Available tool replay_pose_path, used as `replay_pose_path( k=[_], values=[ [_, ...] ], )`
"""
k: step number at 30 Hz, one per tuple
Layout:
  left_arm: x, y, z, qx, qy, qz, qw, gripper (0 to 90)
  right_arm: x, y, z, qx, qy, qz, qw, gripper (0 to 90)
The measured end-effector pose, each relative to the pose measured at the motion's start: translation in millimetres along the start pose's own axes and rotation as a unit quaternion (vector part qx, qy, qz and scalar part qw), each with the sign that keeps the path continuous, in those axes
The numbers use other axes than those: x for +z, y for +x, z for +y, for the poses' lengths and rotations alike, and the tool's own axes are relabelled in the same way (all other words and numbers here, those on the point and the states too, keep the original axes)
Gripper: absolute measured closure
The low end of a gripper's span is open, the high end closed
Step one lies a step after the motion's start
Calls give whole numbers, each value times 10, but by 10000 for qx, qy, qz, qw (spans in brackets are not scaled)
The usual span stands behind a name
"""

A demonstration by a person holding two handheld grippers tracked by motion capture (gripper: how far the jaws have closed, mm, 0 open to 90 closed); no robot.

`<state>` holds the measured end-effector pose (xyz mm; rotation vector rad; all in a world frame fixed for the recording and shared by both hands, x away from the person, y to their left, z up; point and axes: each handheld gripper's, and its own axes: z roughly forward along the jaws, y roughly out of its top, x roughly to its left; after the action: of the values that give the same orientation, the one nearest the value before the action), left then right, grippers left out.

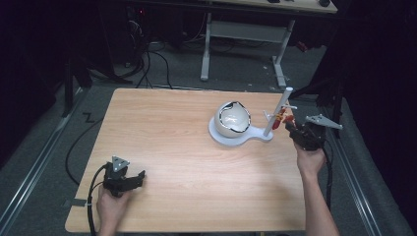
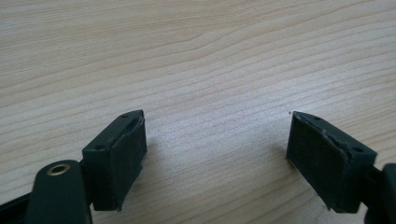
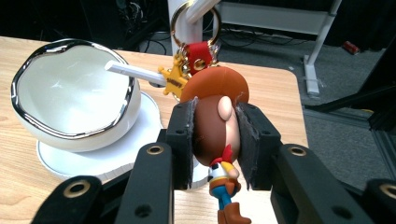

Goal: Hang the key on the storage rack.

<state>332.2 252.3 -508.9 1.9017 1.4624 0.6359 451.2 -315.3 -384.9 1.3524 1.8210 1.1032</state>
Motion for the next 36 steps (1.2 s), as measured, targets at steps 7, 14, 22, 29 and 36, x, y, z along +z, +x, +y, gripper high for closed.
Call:
replay_pose_path(
  k=[7, 14, 22, 29, 36],
  values=[
    [0, 0, 0, 0, 0, 0, 10000, 204, 45, 14, -39, 16, 0, 25, 10000, 686],
    [0, 0, 0, -2, -2, 0, 10000, 204, 96, 27, -73, 57, 23, 51, 10000, 683],
    [0, -1, 0, 1, 1, 2, 10000, 204, 155, 58, -101, 45, 117, 90, 9999, 681],
    [1, -1, 0, 2, -3, 2, 10000, 204, 222, 77, -130, 16, 242, 127, 9996, 679],
    [1, -1, 0, 2, -3, 1, 10000, 204, 273, 77, -163, 45, 288, 145, 9995, 679]
  ],
)
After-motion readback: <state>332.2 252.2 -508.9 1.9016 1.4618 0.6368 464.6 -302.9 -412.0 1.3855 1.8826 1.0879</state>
